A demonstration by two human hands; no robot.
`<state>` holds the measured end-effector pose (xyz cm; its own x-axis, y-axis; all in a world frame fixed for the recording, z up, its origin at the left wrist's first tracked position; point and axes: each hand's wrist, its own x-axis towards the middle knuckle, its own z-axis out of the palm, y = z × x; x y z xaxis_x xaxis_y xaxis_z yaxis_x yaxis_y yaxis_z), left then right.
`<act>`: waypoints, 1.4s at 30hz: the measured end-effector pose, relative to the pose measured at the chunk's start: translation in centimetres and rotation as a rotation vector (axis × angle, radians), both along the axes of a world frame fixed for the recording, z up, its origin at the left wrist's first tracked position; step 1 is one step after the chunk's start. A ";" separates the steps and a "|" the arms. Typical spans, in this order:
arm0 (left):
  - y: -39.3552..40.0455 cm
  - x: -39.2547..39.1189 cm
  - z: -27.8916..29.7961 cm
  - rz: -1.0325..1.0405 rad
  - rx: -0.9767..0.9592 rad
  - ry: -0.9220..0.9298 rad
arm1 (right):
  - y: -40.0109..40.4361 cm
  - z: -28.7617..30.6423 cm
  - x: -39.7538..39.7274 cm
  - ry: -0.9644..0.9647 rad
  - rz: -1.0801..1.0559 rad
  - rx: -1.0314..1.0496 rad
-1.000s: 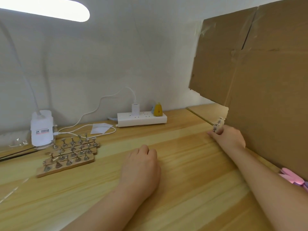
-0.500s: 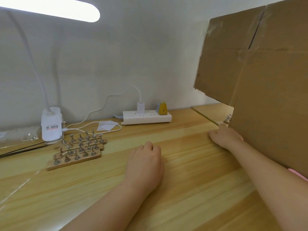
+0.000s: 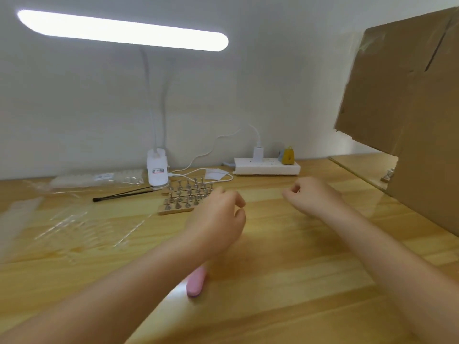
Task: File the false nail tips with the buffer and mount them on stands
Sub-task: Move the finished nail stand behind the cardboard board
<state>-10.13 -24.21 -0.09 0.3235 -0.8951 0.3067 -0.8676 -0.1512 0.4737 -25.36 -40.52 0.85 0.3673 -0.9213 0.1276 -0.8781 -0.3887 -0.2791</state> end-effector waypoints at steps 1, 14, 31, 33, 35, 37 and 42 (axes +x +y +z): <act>1.8 1.4 -0.2 0.040 -0.037 -0.043 | 0.8 -0.1 0.9 -0.020 0.041 0.022; 6.2 10.5 -4.3 0.356 0.057 -0.012 | 8.0 -4.5 9.9 -0.015 0.235 -0.031; 5.7 11.1 -5.8 0.302 0.058 -0.090 | 7.4 -5.7 10.9 0.005 0.402 0.081; 5.8 11.0 -5.7 0.303 0.050 -0.080 | 7.4 -5.7 10.7 -0.071 0.399 0.073; 6.0 10.9 -5.5 0.299 -0.006 -0.068 | 7.4 -5.7 10.3 -0.177 0.387 0.049; 6.4 10.9 -5.5 0.287 -0.102 -0.062 | 7.5 -5.7 9.9 -0.270 0.363 0.033; 7.6 11.2 -4.7 0.311 -0.217 0.061 | 8.0 -5.6 8.7 -0.302 0.347 -0.045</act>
